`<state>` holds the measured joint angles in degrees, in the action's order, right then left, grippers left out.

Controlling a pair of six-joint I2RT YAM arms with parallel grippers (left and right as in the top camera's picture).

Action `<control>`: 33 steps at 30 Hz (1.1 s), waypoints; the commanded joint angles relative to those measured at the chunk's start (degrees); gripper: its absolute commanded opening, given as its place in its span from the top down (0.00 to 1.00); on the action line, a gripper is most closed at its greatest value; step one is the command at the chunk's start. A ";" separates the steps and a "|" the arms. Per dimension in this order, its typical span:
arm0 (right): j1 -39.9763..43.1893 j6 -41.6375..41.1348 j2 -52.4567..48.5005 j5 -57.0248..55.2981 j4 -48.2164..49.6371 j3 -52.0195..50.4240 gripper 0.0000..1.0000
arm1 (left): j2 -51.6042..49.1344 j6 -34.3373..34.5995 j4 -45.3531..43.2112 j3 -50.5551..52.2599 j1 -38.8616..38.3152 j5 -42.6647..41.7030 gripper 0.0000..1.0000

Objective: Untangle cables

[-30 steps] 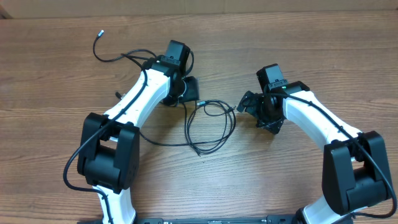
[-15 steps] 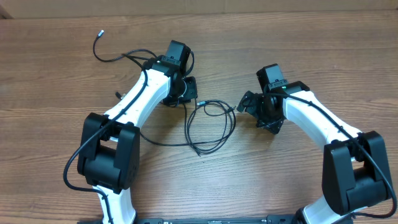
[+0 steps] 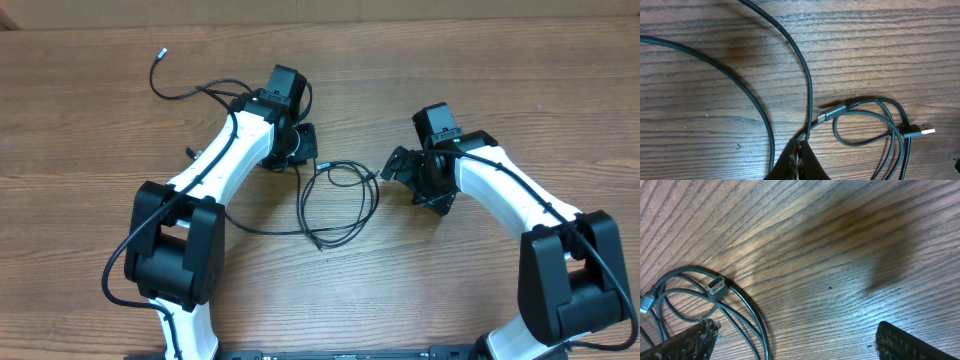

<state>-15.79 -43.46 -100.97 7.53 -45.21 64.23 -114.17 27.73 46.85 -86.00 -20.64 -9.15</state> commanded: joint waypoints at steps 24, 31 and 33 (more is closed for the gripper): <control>0.17 0.44 1.01 0.07 0.09 0.98 0.00 | 1.03 0.15 0.02 -0.72 -0.39 0.81 0.92; 0.17 0.44 1.01 0.07 0.09 0.98 0.00 | 1.03 0.13 0.02 -0.72 -0.39 0.81 0.91; 0.17 0.44 1.01 0.07 0.09 0.98 0.00 | 1.03 0.15 0.02 -0.72 -0.39 0.81 0.90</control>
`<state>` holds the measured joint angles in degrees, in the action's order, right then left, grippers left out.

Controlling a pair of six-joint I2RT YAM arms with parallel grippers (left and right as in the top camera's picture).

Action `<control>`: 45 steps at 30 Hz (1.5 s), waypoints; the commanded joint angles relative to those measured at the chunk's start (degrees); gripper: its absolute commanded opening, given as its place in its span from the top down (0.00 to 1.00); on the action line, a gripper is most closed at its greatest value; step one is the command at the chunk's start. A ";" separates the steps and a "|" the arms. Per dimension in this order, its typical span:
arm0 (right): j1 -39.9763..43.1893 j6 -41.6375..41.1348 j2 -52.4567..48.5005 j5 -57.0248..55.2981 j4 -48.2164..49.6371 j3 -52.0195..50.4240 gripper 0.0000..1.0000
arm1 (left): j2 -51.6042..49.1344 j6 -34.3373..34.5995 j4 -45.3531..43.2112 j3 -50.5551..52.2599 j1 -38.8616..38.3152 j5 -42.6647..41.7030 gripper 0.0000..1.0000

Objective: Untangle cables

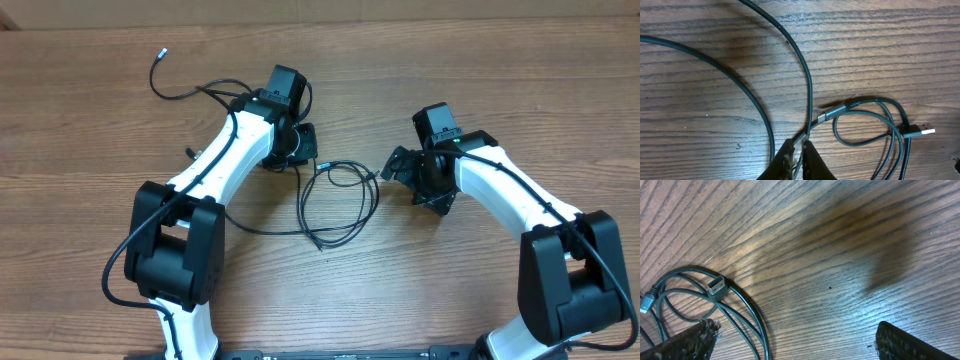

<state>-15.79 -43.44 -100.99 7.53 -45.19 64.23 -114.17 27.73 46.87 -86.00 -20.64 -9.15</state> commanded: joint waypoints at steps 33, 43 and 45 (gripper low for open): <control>0.17 0.42 1.03 0.07 0.07 0.98 0.00 | 1.03 0.13 -0.02 -0.72 -0.39 7.58 0.89; 0.17 0.42 1.03 0.07 0.07 0.98 0.00 | 1.03 0.15 0.09 -0.72 -0.39 13.84 0.85; 0.17 0.42 1.03 0.07 0.07 0.98 0.00 | 1.03 0.13 0.42 -0.72 -0.39 14.05 0.82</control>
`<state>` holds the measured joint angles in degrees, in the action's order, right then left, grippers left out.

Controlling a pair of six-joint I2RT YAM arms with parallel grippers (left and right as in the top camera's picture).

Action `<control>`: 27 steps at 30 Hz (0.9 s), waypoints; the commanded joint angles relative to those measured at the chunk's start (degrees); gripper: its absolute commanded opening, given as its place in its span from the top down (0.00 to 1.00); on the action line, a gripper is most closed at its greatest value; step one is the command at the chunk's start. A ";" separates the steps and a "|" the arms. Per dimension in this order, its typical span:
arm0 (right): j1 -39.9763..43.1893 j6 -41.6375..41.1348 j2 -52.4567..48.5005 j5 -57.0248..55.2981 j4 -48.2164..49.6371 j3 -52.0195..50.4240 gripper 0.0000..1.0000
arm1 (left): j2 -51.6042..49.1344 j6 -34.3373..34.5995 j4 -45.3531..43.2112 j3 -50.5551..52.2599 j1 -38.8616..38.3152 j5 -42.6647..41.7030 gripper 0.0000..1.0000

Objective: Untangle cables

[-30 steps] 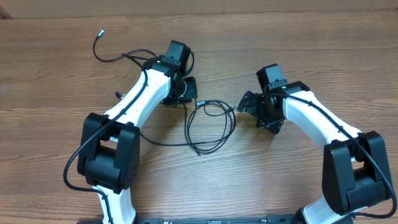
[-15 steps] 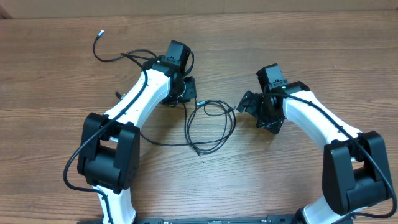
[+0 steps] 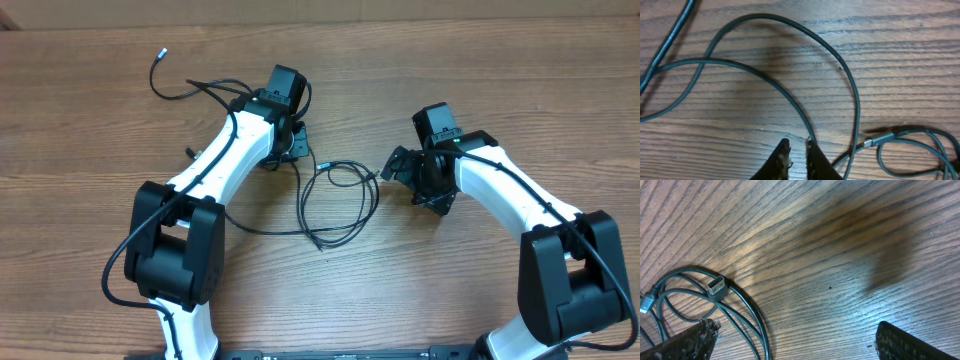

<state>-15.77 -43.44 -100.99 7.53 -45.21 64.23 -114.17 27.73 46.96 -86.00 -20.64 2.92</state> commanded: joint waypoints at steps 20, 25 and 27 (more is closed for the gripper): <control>0.15 0.42 1.03 0.07 0.09 0.98 0.00 | 1.03 0.15 -0.50 -0.72 -0.39 5.05 0.96; 0.15 0.42 1.03 0.07 0.09 0.98 0.00 | 1.03 0.15 -0.50 -0.72 -0.37 5.25 0.96; 0.15 0.42 1.03 0.07 0.09 0.98 0.00 | 1.03 0.15 -0.48 -0.72 -0.37 5.55 0.95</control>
<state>-15.79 -43.44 -100.97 7.53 -45.19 64.23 -114.17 27.75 46.65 -86.00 -20.64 6.83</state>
